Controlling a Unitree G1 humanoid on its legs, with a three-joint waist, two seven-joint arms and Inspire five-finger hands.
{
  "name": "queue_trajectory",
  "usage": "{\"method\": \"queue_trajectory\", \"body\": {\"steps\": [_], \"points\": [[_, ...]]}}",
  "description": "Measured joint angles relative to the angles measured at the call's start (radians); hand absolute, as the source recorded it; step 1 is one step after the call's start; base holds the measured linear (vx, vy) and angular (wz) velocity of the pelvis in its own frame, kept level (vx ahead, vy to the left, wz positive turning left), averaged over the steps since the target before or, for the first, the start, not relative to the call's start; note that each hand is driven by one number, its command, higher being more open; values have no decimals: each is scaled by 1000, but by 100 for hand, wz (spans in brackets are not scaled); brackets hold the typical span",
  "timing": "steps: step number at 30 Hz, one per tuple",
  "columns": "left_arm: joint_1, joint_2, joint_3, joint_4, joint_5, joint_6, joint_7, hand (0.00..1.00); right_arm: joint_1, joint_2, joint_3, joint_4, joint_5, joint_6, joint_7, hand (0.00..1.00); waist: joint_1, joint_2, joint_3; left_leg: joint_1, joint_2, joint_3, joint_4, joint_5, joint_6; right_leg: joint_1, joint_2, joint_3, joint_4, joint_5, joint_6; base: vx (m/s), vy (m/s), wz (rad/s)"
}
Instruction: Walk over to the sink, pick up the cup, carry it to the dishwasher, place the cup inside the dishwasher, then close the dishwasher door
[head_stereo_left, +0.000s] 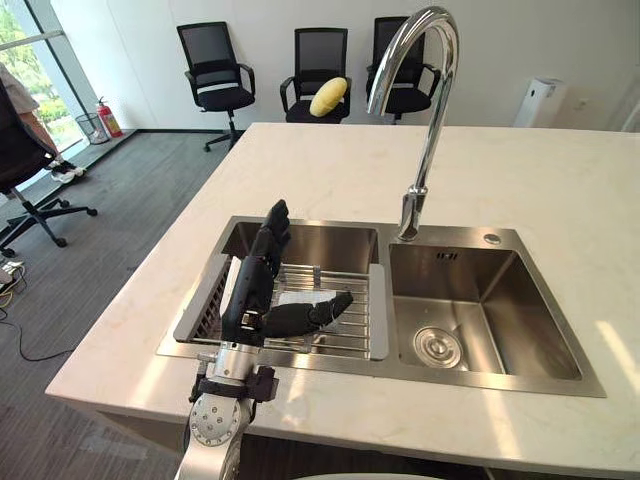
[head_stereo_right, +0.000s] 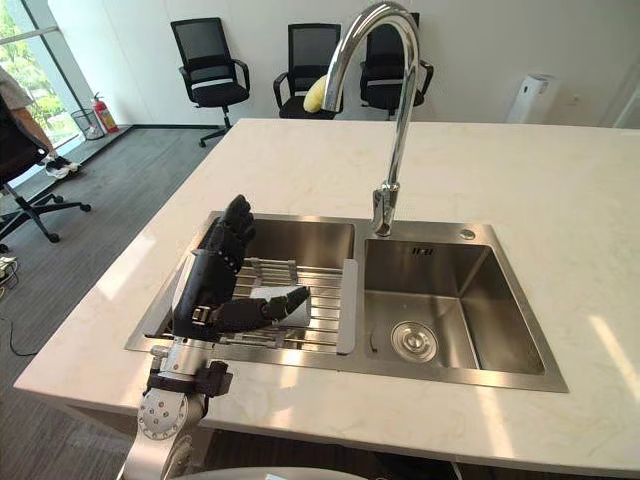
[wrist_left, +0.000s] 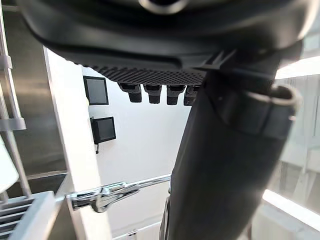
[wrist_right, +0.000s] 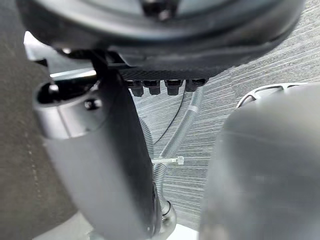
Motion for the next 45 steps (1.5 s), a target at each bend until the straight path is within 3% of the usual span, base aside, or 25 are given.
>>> {"method": "queue_trajectory", "body": {"steps": [12,19,31,45], "points": [[-84,85,0,129,72,93,31,100,0,-5,-2,0,-16,40,7,100,-34,3,-7,29,7,2,-74,39,-11,-1,28,4,-11,4,-10,12,-30,-1],[-102,129,0,214,146,159,35,100,-7,-7,-1,0,-38,70,8,100,-51,-1,-4,47,5,22,-88,38,-10,-5,40,62,-11,4,-11,15,6,-7],[-121,214,12,252,202,164,55,100,-13,-14,-2,-1,-55,100,30,100,-53,-1,-2,52,3,36,-100,38,-10,-14,44,84,-11,4,-11,2,-1,-4],[-123,275,41,249,383,164,24,100,-19,-22,-3,-6,-57,101,56,100,-48,-3,17,57,2,29,-99,38,-10,-4,42,79,-17,4,-10,0,-1,1]]}}
